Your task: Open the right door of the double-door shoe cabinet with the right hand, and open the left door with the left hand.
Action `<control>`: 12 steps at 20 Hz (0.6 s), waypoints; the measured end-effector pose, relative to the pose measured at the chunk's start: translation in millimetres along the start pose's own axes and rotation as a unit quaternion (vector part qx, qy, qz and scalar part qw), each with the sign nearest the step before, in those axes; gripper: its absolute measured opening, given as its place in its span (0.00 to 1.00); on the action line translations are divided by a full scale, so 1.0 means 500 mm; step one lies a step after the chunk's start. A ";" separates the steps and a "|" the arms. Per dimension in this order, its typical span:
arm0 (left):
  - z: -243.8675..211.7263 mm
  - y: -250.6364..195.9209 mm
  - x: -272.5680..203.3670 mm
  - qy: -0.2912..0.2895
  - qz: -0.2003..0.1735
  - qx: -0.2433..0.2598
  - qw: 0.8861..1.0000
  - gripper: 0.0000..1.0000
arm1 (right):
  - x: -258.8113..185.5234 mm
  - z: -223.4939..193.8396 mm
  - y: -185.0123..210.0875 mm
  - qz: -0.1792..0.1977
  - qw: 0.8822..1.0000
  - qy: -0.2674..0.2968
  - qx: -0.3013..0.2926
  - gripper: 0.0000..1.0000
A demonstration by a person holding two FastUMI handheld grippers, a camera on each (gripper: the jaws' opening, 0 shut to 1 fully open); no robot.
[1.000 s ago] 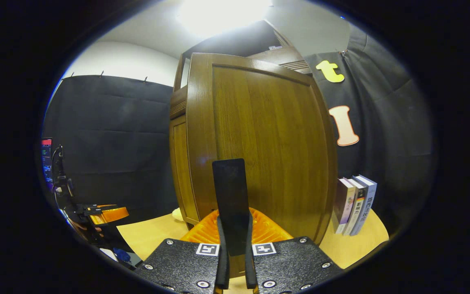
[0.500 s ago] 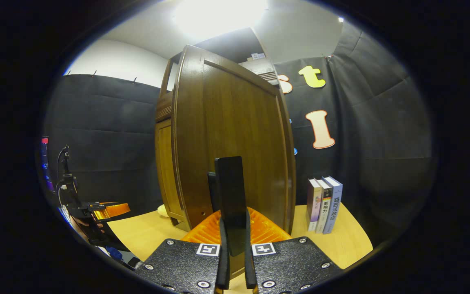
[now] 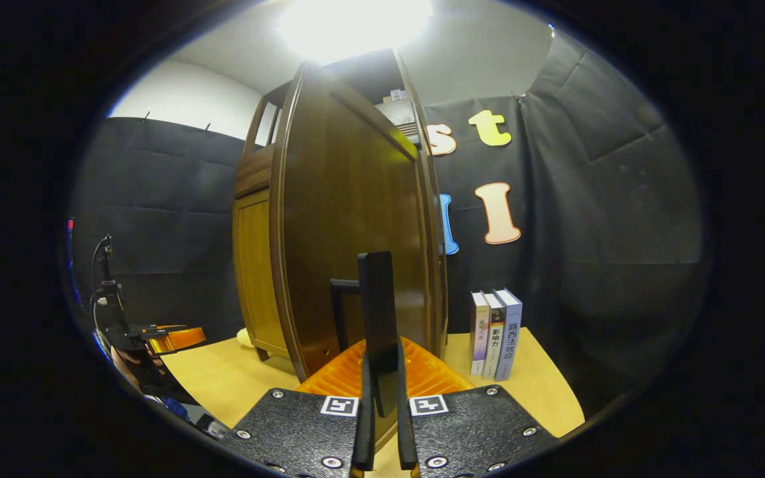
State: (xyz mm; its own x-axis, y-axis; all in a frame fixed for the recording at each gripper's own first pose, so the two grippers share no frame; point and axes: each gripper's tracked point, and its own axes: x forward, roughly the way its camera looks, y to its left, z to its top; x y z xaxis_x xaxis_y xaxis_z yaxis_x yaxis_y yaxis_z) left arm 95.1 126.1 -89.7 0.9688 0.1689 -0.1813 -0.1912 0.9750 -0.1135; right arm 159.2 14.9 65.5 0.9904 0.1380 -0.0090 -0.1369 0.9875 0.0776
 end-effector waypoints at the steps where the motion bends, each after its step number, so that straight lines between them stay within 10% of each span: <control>1: 0.000 0.000 0.003 0.002 0.001 0.003 1.000 0.92 | 0.000 -0.001 -0.001 -0.003 1.000 -0.001 0.002 0.14; 12: -0.012 -0.009 0.011 0.019 -0.003 -0.002 1.000 0.92 | 0.014 -0.027 0.016 -0.020 0.999 -0.001 0.035 0.08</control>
State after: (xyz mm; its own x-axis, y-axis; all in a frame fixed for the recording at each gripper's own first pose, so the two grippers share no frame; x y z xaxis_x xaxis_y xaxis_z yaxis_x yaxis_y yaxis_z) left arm 100.3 122.0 -95.9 0.9635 0.1566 -0.2173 -0.1852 0.9756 -0.1181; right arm 164.8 24.7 52.4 0.9950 0.0993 -0.0118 -0.0965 0.9843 0.1476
